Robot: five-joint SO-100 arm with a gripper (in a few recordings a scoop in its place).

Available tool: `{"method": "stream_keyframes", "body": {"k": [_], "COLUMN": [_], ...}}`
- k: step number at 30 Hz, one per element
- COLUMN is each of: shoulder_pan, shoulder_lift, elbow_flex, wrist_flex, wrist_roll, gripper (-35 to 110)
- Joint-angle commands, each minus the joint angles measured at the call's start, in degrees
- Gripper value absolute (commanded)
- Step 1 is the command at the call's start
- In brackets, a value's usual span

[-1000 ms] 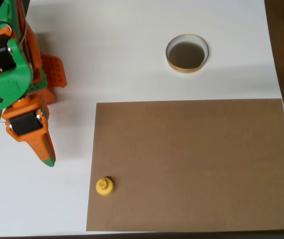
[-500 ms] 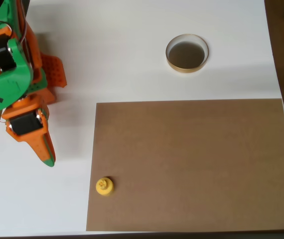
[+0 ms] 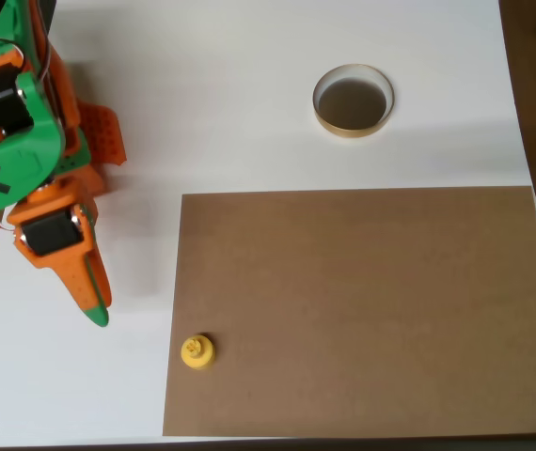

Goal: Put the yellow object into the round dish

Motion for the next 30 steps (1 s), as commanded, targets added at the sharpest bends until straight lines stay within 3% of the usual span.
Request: {"method": "stream_keyframes", "body": {"k": [1,15,25,30], "shoulder_pan": [-0.5,-0.7,0.4,-3.1], "shoulder_lift": [1.1,-0.5,-22.3,-22.3], "elbow_flex": [-2.6,-9.8,-23.6,-26.3], "wrist_flex": [0.1,-2.3,-6.2,-5.0], "wrist_roll": [-0.3,-4.0,-6.9,-7.6], "gripper": [15,20,24,27]}}
